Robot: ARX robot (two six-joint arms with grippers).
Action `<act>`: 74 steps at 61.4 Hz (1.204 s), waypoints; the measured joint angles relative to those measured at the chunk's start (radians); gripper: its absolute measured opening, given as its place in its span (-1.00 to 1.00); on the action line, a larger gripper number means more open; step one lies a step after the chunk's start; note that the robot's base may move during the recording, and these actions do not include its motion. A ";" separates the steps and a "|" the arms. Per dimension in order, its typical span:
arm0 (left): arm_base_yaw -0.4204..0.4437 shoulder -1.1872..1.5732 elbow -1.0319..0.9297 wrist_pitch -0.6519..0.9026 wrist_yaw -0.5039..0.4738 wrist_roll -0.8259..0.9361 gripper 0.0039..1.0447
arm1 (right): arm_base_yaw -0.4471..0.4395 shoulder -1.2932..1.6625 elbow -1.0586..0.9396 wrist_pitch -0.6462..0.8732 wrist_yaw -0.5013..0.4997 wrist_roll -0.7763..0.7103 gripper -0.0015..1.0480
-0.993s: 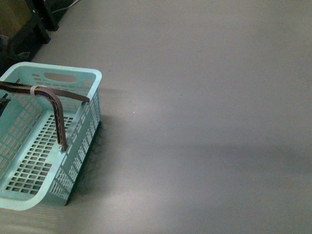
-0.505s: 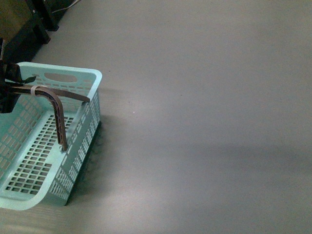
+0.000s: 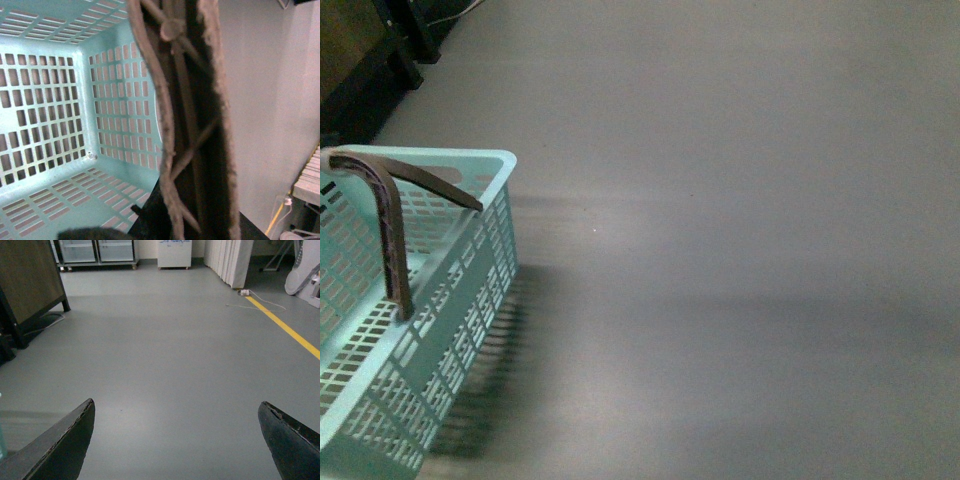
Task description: Pick lemon and mango into basket
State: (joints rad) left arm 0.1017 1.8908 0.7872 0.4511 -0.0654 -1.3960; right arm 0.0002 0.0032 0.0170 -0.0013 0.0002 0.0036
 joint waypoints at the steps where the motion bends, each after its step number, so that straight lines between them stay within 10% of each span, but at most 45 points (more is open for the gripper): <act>1: -0.003 -0.034 -0.011 -0.011 -0.006 -0.007 -0.92 | 0.000 0.000 0.000 0.000 0.000 0.000 0.83; 29: -0.118 -0.717 0.016 -0.404 -0.117 -0.143 -0.92 | 0.000 0.000 0.000 0.000 0.000 0.000 0.83; 74: -0.286 -0.922 0.153 -0.648 -0.224 -0.154 -0.92 | 0.000 0.000 0.000 0.000 0.000 0.000 0.83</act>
State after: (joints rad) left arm -0.1841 0.9684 0.9401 -0.1970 -0.2890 -1.5497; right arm 0.0002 0.0032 0.0170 -0.0013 0.0002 0.0032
